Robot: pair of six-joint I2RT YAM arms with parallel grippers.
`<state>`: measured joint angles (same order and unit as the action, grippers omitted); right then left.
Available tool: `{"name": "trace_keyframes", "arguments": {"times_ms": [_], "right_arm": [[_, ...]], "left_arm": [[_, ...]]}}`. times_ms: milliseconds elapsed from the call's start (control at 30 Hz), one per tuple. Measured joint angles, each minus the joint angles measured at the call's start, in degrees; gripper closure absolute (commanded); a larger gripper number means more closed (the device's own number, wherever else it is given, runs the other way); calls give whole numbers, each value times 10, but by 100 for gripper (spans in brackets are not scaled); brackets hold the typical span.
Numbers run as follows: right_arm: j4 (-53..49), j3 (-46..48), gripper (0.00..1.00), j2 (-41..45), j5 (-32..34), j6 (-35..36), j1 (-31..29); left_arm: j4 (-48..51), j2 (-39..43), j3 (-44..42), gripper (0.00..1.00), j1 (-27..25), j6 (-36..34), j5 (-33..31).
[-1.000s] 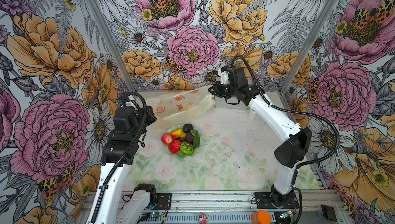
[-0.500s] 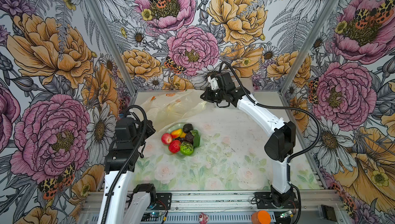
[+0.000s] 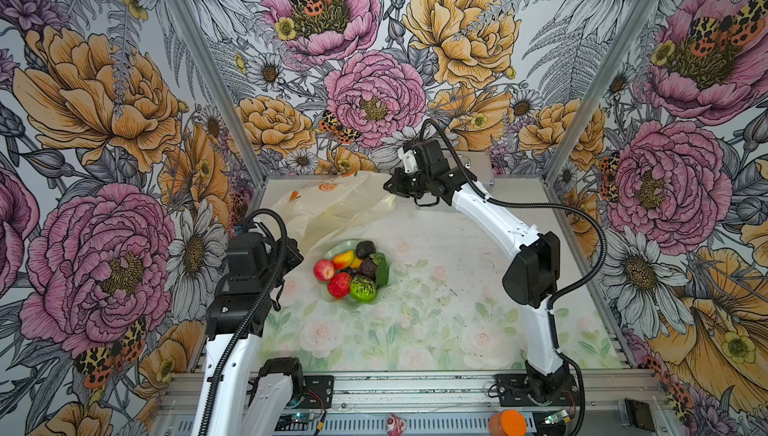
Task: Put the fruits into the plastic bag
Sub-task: 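Lay the bag down with the left gripper while the right gripper releases and withdraws, then move the right gripper down toward the green fruit dish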
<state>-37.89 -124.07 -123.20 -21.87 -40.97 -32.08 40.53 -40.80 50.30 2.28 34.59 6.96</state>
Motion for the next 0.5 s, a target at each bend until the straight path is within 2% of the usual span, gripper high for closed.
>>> {"name": "trace_keyframes", "arguments": {"times_ms": [100, 333, 400, 500], "right_arm": [[-5, -1, 67, -5, -4, -2, 0], [-33, -6, 49, 6, -5, -3, 9], [-44, 1, 42, 24, -4, -2, 17], [-65, 29, 37, 70, -1, 2, 31]], "left_arm": [[0, 2, -5, 100, 0, 0, 0], [-1, 2, -7, 100, 0, 2, -1], [-2, 2, -12, 100, 0, 6, -1], [-4, 0, -19, 100, 0, 14, -1]]}}
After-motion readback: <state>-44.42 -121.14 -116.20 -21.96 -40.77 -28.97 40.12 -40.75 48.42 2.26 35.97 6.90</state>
